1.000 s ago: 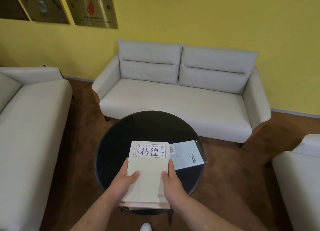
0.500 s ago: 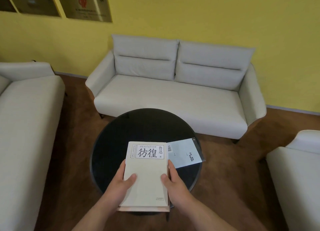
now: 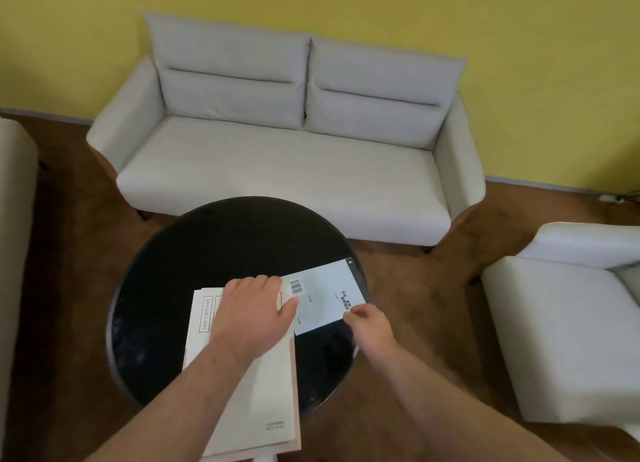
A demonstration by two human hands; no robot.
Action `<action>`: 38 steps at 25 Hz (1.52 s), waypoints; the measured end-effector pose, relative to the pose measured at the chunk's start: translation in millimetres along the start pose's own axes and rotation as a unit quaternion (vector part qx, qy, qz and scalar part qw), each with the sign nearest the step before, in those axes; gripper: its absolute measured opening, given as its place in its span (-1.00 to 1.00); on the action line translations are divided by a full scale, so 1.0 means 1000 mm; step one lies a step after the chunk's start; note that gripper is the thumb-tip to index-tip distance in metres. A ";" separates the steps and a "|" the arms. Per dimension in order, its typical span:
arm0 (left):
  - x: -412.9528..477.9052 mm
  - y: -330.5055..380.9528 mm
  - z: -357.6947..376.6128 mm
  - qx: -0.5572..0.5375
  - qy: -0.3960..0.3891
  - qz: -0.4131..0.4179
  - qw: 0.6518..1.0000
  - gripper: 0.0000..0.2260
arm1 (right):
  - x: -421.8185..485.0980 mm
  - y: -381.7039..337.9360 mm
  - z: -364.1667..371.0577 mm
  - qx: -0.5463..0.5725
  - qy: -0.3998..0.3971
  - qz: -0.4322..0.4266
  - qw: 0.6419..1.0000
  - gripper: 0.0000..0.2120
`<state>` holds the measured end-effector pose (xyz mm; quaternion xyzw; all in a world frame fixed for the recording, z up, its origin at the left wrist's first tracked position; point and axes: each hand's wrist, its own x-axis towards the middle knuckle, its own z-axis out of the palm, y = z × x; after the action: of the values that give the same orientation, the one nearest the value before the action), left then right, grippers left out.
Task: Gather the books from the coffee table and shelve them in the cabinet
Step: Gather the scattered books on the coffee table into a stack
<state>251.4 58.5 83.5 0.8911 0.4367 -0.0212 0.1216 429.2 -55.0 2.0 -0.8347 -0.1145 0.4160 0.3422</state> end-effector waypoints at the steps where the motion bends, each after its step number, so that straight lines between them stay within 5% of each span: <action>1: 0.001 -0.001 0.003 0.013 -0.001 -0.006 1.000 -0.58 | 0.017 0.004 -0.007 -0.032 0.021 0.007 0.999 -0.71; 7: 0.005 0.007 0.010 0.025 -0.002 -0.034 0.999 -0.63 | 0.087 0.017 -0.020 -0.046 0.052 0.078 0.995 -0.50; 14: 0.004 -0.004 0.021 -0.030 0.037 -0.021 0.999 -0.69 | 0.115 0.027 -0.010 -0.004 0.058 0.093 0.994 -0.68; 20: 0.008 -0.004 0.022 -0.032 0.061 -0.024 0.997 -0.81 | 0.079 0.008 -0.027 0.268 -0.013 0.083 0.960 -0.84; 24: 0.002 -0.006 0.020 -0.063 0.098 -0.042 0.992 -0.82 | 0.025 0.006 -0.065 0.303 -0.023 0.027 0.952 -0.81; 33: -0.001 0.020 -0.003 0.173 -0.003 -0.010 0.985 -0.69 | -0.103 -0.007 -0.130 0.189 0.005 -0.118 0.975 -0.68; 35: -0.016 0.024 -0.015 0.095 0.023 -0.042 0.994 -0.63 | -0.121 -0.013 -0.137 0.174 -0.023 -0.170 0.970 -0.63; 38: -0.076 0.050 -0.028 -0.260 0.022 -0.058 0.964 -0.67 | -0.144 -0.025 -0.133 0.174 -0.088 -0.221 0.956 -0.47</action>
<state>241.3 -22.9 131.5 0.8023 0.4806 0.1060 0.3378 443.8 -168.1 163.5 -0.6761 -0.2515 0.4159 0.5538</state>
